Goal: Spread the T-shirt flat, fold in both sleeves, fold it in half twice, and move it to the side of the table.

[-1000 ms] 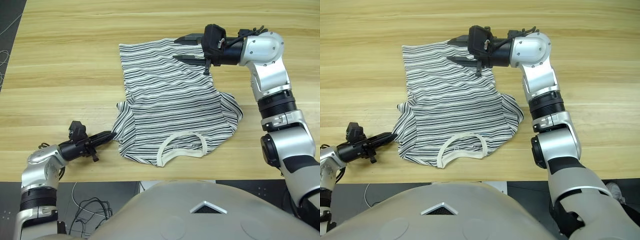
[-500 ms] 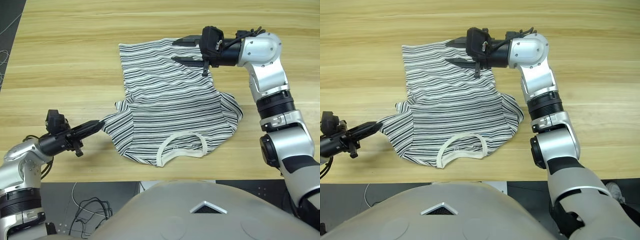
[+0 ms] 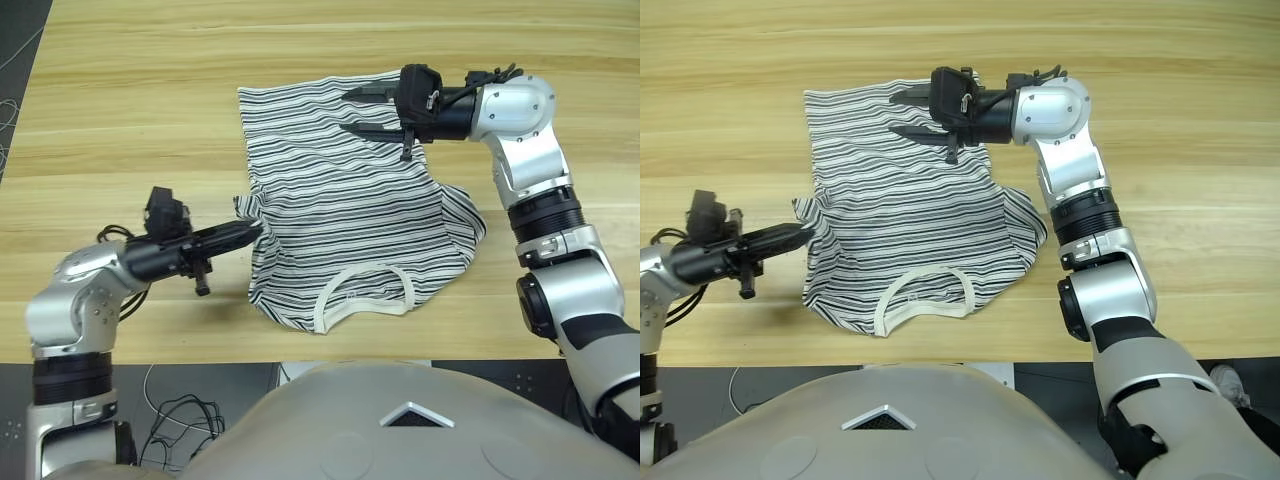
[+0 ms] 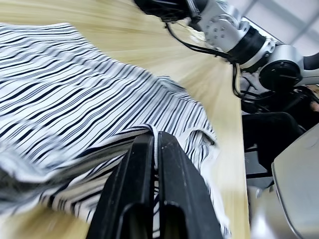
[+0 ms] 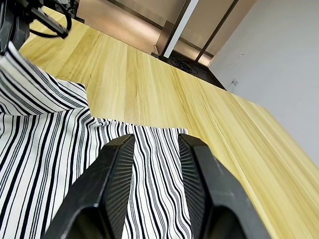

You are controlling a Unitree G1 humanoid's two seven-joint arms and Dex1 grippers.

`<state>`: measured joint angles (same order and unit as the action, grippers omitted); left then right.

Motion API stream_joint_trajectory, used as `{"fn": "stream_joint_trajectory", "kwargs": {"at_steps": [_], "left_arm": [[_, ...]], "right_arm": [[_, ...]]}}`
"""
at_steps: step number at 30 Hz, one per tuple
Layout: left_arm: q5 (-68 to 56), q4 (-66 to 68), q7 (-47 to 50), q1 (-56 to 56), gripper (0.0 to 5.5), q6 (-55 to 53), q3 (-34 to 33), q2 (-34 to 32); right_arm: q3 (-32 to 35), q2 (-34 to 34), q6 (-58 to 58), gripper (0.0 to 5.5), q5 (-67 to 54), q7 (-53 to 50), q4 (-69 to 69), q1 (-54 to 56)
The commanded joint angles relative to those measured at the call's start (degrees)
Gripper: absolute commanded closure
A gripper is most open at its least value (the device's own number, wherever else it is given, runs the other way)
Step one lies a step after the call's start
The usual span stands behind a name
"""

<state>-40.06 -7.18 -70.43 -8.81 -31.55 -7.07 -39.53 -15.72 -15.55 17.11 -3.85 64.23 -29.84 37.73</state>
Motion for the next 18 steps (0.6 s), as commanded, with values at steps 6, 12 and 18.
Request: {"fn": "stream_joint_trajectory", "kwargs": {"at_steps": [6, 12, 18], "left_arm": [[9.8, 7.0, 2.7, 10.1, 5.36, 2.2, 15.1, 7.6], [16.2, 15.3, 1.5, 10.7, 5.18, 7.4, 19.1, 8.5], [14.8, 13.4, 0.4, 9.8, 4.32, 7.5, 17.0, 7.6]], "right_arm": [[-0.3, 0.4, 0.7, 3.91, -0.4, 0.2, -0.2, -0.5], [-0.2, 0.5, 0.6, 3.91, -0.8, 0.4, 0.6, -0.7], [0.2, 0.1, 0.3, 3.91, -1.3, 0.3, 1.3, -0.9]]}}
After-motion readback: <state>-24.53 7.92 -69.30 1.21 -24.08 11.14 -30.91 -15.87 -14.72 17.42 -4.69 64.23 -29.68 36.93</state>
